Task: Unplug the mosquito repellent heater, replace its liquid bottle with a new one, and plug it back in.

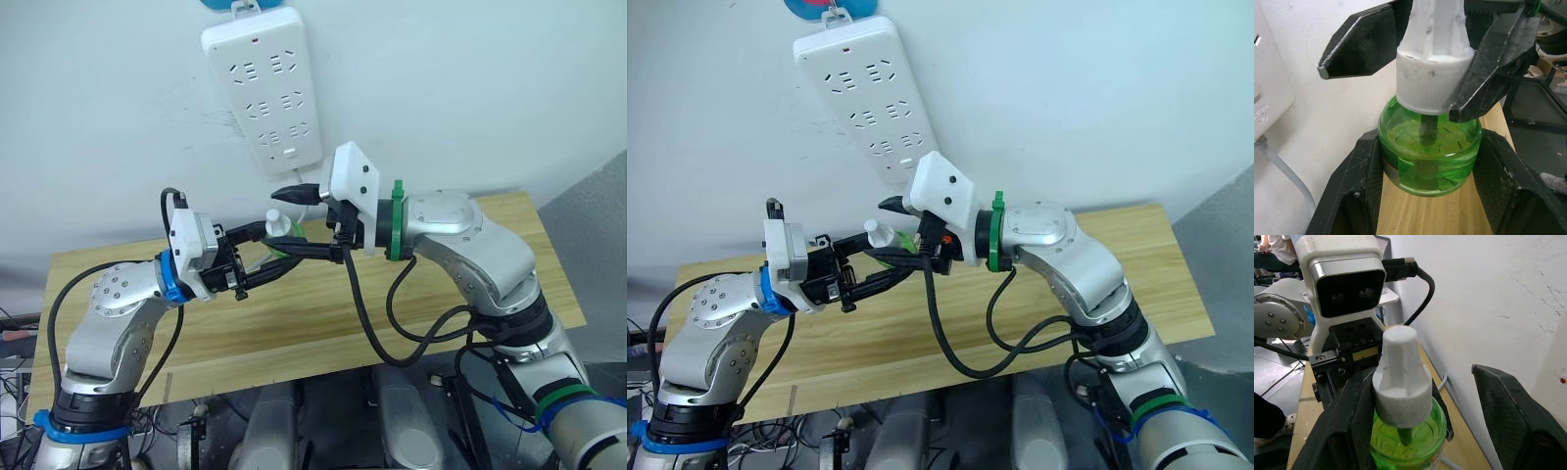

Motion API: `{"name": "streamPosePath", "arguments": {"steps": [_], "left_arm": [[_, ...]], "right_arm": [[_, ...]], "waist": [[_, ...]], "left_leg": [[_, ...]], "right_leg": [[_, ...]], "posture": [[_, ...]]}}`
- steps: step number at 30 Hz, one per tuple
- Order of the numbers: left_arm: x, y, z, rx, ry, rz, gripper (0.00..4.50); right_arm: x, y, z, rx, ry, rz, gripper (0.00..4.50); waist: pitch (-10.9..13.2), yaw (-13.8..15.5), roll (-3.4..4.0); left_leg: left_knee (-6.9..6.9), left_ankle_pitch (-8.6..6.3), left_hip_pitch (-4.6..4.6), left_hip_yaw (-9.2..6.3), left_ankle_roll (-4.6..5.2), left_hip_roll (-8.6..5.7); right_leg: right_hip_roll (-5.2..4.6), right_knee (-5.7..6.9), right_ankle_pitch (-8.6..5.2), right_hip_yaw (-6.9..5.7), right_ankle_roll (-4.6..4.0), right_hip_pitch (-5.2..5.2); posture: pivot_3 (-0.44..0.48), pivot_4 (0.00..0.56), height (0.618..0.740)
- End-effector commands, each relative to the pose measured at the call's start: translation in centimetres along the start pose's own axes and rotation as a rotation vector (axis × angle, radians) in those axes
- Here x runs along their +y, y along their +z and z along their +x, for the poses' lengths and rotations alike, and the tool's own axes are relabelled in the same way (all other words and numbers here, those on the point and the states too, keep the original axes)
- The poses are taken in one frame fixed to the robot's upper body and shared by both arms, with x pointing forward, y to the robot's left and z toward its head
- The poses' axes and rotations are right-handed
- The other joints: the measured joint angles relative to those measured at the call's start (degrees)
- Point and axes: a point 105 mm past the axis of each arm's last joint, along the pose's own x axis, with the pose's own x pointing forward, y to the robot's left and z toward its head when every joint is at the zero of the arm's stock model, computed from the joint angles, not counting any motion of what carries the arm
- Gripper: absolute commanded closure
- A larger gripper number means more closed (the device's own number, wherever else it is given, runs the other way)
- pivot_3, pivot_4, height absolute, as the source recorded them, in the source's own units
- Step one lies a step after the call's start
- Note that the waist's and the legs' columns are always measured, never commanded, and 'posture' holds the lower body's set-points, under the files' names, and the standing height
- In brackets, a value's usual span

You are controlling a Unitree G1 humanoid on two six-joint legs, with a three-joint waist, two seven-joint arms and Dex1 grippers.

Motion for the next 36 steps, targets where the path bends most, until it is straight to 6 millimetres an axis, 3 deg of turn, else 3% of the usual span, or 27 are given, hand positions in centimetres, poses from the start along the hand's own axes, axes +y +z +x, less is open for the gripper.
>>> {"name": "streamPosePath", "arguments": {"steps": [1,10,36], "left_arm": [[-0.4,1.0,-0.4,-0.026,-0.028,0.033,2.28],[0.0,0.7,-0.4,-0.016,-0.029,0.039,2.28],[-0.1,0.0,0.3,-0.021,-0.070,0.044,2.28]], "right_arm": [[-0.6,0.7,-1.2,-0.019,-0.043,-0.022,1.37],[2.0,3.0,-1.7,-0.107,0.111,0.044,1.37],[1.4,2.8,-1.0,-0.077,0.105,0.065,1.37]], "waist": [[0.00,0.00,0.00],[0.00,-0.01,0.00],[-0.01,-0.05,0.00]], "left_leg": [[0.00,0.00,0.00,0.01,0.00,0.00],[0.00,0.00,0.00,0.00,0.00,0.00],[0.01,0.00,0.00,0.01,0.00,0.00]], "right_leg": [[0.00,0.00,0.00,0.00,0.00,0.00],[0.00,0.00,0.00,-0.01,0.00,0.00],[0.00,0.02,0.00,-0.01,0.00,0.00]], "posture": [[-0.162,0.343,0.734],[-0.162,0.338,0.734],[-0.165,0.334,0.734]]}}
